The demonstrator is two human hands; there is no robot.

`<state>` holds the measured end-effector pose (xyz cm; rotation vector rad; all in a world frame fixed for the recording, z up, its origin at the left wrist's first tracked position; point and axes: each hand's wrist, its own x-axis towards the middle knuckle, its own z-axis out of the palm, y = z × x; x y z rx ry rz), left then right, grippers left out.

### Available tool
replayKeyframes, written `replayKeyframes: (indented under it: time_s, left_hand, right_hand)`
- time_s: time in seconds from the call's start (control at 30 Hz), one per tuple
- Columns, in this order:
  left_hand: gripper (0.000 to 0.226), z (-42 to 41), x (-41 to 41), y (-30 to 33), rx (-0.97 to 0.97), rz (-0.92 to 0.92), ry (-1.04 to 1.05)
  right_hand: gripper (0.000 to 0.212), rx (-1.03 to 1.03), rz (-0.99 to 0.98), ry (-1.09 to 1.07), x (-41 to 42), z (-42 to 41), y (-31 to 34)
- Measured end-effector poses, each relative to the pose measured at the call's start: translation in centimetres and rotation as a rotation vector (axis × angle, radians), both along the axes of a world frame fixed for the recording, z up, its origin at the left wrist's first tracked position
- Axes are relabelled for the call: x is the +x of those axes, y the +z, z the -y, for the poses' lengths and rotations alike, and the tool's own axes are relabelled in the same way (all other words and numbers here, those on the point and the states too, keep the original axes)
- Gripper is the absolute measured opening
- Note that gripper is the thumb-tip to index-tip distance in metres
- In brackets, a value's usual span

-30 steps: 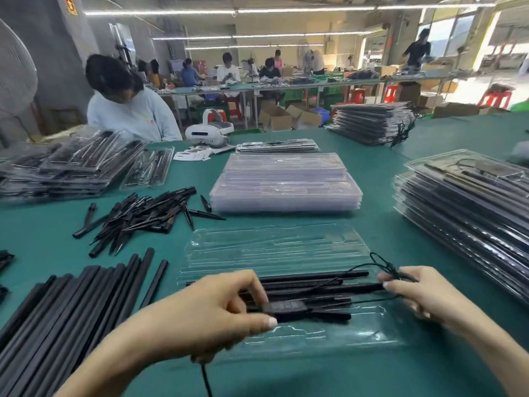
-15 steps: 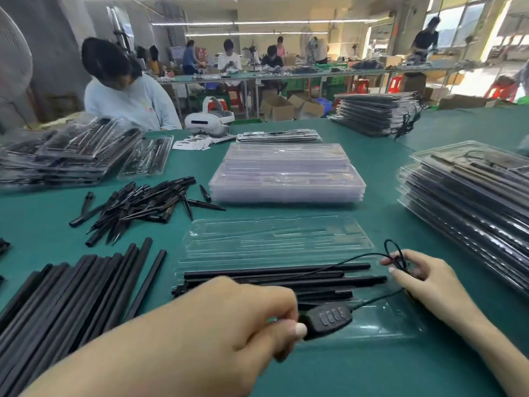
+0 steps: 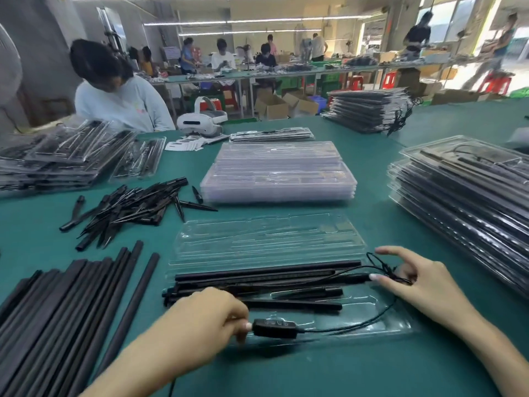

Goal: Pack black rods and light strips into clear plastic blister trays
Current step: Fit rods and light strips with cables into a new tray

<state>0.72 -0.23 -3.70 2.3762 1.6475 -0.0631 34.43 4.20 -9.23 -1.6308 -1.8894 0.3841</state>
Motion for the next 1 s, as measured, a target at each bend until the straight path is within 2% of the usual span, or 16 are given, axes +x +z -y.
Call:
replayKeyframes:
  time_s: [0.13, 0.23, 0.27, 0.37, 0.47, 0.63, 0.8, 0.9, 0.97, 1.0]
  left_hand:
    - [0.023, 0.9, -0.8, -2.7, 0.274, 0.147, 0.032]
    - [0.015, 1.0, -1.1, -2.7, 0.312, 0.24, 0.0]
    - [0.019, 1.2, -1.0, -2.5, 0.302, 0.197, -0.036]
    - [0.06, 1.3, -1.1, -2.8, 0.266, 0.092, -0.159]
    - [0.077, 1.4, -1.1, -3.4, 0.309, 0.035, -0.208]
    - [0.072, 1.0, -1.0, -3.5, 0.312, 0.053, -0.294]
    - [0.036, 0.5, -1.2, -3.4, 0.192, 0.194, -0.278]
    - [0.048, -0.1, -0.6, -4.1, 0.181, 0.337, -0.21]
    - [0.061, -0.3, 0.2, -4.3, 0.234, 0.322, -0.189]
    - [0.056, -0.4, 0.5, -4.2, 0.232, 0.306, -0.183]
  right_hand:
    - [0.024, -0.001, -0.007, -0.002, 0.1, 0.1, -0.2]
    - [0.021, 0.004, -0.003, -0.009, 0.1, 0.2, -0.2]
    - [0.022, 0.003, -0.001, -0.008, 0.1, 0.2, -0.2]
    - [0.027, -0.003, 0.01, -0.013, 0.0, 0.5, 0.1]
    - [0.03, 0.008, 0.044, -0.026, 0.0, 0.6, 0.2]
    - [0.028, 0.003, 0.022, -0.025, 0.1, 0.6, 0.1]
    - [0.026, -0.002, 0.002, -0.041, 0.0, 0.4, -0.2]
    - [0.026, -0.001, 0.007, -0.046, 0.0, 0.3, -0.3]
    - [0.027, 0.002, 0.009, -0.045, 0.0, 0.3, -0.3]
    - [0.027, 0.004, 0.006, -0.045, 0.0, 0.3, -0.3]
